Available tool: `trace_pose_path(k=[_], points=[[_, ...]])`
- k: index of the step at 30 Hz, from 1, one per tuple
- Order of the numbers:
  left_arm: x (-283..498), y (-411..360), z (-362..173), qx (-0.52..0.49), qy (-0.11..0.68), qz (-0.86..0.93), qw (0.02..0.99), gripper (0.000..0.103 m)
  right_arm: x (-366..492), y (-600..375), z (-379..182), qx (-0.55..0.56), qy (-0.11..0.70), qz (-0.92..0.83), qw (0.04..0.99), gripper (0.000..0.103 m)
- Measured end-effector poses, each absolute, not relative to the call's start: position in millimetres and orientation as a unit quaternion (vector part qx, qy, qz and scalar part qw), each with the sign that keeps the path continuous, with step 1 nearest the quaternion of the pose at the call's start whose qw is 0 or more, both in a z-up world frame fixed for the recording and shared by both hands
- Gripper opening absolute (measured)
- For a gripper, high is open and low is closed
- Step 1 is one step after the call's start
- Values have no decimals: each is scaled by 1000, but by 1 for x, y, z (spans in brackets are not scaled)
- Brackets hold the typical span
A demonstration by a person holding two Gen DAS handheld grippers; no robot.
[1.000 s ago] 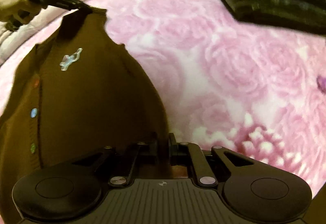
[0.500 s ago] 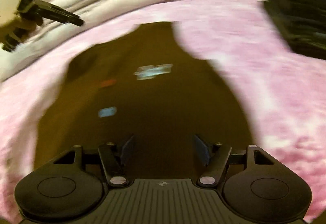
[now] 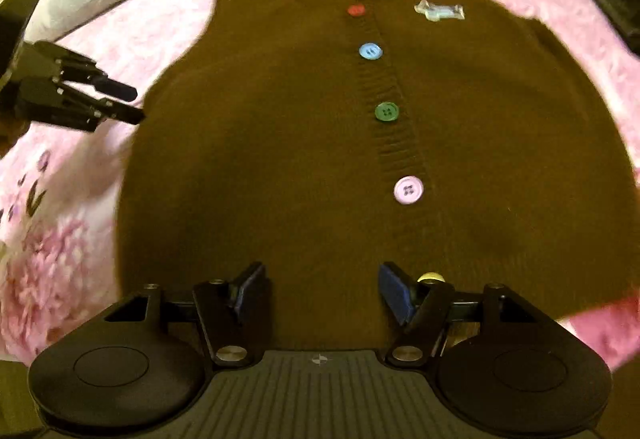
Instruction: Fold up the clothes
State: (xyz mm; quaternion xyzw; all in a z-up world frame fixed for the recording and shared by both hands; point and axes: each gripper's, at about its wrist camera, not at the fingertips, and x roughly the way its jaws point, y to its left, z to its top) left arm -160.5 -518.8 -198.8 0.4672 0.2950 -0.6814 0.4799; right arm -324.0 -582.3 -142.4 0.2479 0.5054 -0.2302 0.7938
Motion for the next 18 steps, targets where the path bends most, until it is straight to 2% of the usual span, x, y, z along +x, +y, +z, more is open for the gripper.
trace_pose_path(k=[4,7,11,18], points=[[-156,-496,-175,455,278,-695,483,31,-309,-535,-128,236,494,-203,812,66],[-152,-479,-162,445,272,-701,486,31,-287,-501,-141,246,487,-181,819,66],[-150,-459,-159,446,271,-702,485,32,-274,-472,-175,260,537,-159,787,66],[-162,-433,-156,482,244,-706,458,34,-290,-469,-143,269,534,-179,781,66]])
